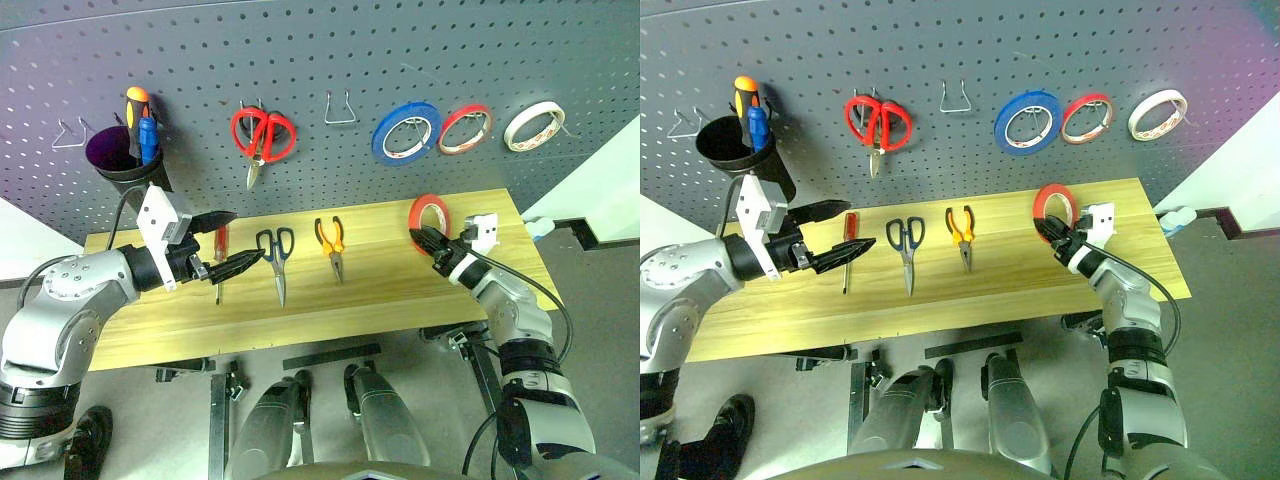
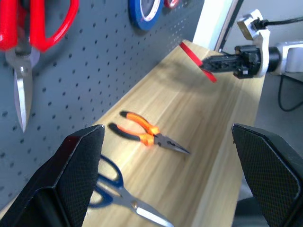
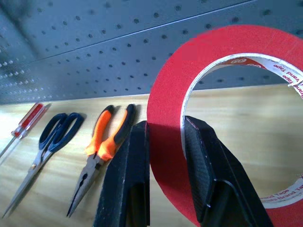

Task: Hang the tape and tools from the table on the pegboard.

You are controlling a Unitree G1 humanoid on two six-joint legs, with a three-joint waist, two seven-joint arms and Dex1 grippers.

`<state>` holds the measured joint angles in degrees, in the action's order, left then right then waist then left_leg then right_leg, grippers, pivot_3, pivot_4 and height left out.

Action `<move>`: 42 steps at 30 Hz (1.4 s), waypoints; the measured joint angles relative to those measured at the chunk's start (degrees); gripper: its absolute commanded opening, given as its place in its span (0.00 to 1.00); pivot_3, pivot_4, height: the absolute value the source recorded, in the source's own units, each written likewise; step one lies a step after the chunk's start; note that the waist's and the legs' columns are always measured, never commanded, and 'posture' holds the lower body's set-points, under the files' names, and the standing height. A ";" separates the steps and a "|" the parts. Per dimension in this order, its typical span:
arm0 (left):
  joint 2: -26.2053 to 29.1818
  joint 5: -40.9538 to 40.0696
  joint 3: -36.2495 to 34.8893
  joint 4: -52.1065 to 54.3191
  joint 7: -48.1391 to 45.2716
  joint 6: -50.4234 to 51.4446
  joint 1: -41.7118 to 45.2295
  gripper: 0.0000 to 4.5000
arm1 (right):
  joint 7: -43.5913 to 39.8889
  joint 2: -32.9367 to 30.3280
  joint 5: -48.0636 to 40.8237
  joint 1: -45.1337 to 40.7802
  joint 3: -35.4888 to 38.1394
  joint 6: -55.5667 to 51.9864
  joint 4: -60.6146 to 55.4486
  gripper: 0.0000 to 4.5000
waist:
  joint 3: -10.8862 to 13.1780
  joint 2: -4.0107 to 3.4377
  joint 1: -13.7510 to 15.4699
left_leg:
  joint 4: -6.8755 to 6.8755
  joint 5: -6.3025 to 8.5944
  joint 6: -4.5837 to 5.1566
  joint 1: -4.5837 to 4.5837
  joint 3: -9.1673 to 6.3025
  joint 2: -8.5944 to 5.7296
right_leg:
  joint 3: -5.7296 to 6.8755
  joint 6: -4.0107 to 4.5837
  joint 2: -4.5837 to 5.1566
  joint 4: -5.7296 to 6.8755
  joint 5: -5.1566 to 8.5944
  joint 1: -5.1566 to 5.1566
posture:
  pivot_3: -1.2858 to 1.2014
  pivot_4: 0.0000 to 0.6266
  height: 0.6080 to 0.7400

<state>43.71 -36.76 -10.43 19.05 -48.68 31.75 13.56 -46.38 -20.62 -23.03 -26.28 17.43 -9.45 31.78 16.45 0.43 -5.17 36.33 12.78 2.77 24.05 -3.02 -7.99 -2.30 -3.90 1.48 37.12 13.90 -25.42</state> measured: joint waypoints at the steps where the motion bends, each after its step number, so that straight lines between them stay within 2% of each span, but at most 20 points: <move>1: -0.15 0.04 0.24 -0.47 -0.28 -0.06 0.59 1.00 | 0.03 -0.48 -0.94 0.36 1.06 0.24 -0.09 0.15 | -0.25 0.00 -0.22 | 0.00 0.00 0.00 0.01 0.00 -0.01 | 0.01 0.00 0.01 0.00 0.00 0.00 | 0.42 0.26 0.92; 5: -0.75 0.11 0.65 -1.07 -1.32 -0.69 1.74 1.00 | 1.09 -1.78 -4.36 1.01 5.87 1.32 -1.76 0.15 | -1.11 0.00 -1.03 | 0.04 0.00 0.00 -0.01 0.01 0.00 | 0.00 -0.02 0.00 0.05 -0.01 0.01 | 0.41 0.25 0.92; 10: -1.32 0.11 0.75 -2.10 -2.06 -0.78 2.42 1.00 | 2.86 -1.89 -6.03 2.02 7.70 2.67 -4.63 0.15 | -2.06 -0.12 -2.51 | 0.06 -0.01 -0.01 -0.09 0.01 0.00 | -0.01 0.01 -0.01 0.14 -0.03 0.06 | 0.40 0.23 0.92; 23: -2.04 -0.07 0.85 -2.17 -3.55 -0.01 2.35 1.00 | 5.05 -1.85 -9.23 0.18 6.05 1.86 -14.07 0.15 | -3.42 -0.50 -5.47 | 0.66 0.17 0.29 -0.10 0.01 0.00 | -0.01 -0.01 -0.03 0.60 -0.05 0.15 | 0.40 0.21 0.92; 31: -2.77 0.03 0.86 -2.04 -3.13 -0.01 2.35 1.00 | 3.72 -1.38 -7.96 -5.39 1.54 2.51 -12.19 0.15 | -3.63 -0.48 -5.38 | 0.86 0.15 0.27 -0.28 0.03 0.00 | -0.01 0.07 -0.03 0.96 -0.09 0.21 | 0.41 0.22 0.92; 42: -2.79 -0.09 0.59 0.29 -1.18 0.58 0.01 1.00 | 0.93 -0.06 -4.53 -10.50 -1.61 7.55 -1.70 0.15 | -3.72 -0.44 -5.06 | 0.86 0.14 0.27 -0.28 0.03 0.00 | -0.01 0.08 -0.03 0.97 -0.10 0.21 | 0.44 0.24 0.92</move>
<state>40.92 -36.85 -9.85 19.34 -49.86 32.32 13.58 -45.45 -20.69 -27.56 -36.78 15.82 -1.91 30.08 12.73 -0.01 -10.24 37.19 12.92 3.04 23.77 -2.99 -8.00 -2.31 -3.82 1.46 38.09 13.80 -25.21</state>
